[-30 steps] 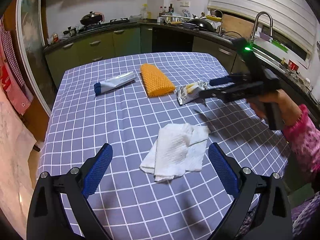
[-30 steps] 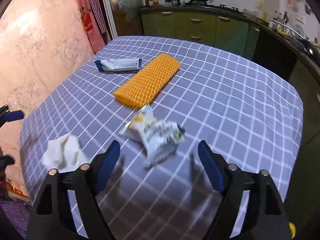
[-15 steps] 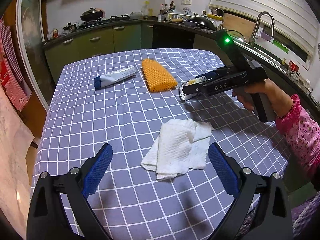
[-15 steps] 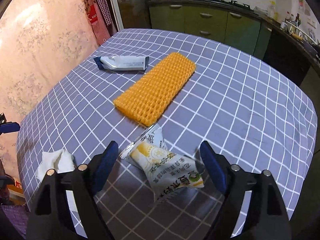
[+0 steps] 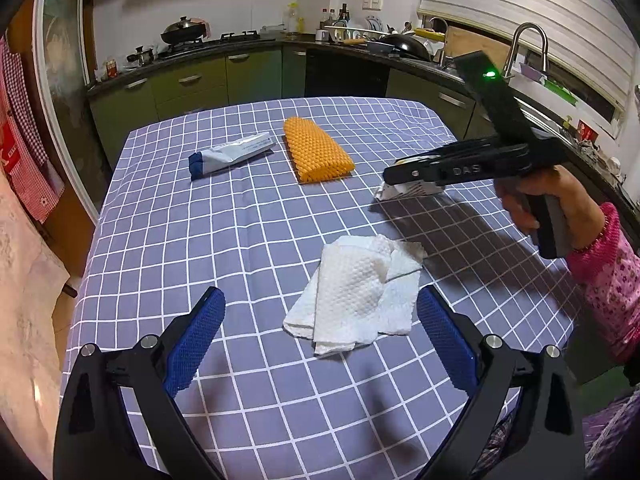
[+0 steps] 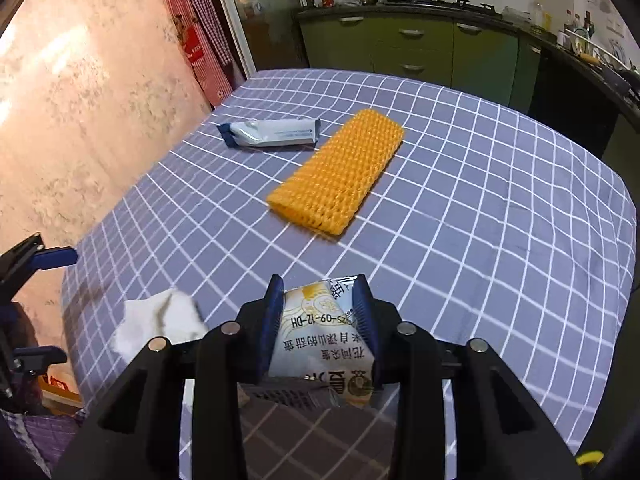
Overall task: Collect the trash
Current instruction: 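Carry the snack wrapper over the bin and open the right gripper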
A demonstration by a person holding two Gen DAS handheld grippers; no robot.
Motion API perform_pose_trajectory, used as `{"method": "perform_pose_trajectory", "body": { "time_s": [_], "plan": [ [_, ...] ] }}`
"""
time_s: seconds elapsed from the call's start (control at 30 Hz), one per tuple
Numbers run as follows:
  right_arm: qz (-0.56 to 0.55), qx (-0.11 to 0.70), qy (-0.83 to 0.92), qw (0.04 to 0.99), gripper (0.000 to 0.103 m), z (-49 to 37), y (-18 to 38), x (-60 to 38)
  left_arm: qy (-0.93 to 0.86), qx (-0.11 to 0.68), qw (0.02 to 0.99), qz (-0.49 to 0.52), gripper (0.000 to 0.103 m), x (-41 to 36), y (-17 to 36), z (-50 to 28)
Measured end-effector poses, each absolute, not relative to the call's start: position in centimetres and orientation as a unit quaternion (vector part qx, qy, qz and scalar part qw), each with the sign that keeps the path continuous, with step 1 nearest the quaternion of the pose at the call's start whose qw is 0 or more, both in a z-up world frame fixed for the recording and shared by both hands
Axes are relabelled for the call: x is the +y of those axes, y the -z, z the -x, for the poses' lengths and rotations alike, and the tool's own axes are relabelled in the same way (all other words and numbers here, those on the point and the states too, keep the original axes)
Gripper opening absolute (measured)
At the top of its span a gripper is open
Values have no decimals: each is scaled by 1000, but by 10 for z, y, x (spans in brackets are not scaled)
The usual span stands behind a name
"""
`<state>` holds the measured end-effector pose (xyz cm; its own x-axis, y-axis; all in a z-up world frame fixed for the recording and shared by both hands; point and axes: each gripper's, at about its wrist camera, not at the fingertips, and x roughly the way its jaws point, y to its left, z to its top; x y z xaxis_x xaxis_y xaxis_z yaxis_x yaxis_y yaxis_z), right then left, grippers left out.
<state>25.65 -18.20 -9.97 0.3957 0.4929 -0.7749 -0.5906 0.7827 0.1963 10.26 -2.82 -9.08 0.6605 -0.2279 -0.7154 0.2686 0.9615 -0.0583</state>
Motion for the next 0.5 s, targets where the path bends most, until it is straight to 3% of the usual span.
{"method": "perform_pose_trajectory", "body": {
  "time_s": [0.5],
  "plan": [
    [1,370,-314,874,35,-176,43,-247,153,389,908,-36,95,-42,92,-103]
  ]
}}
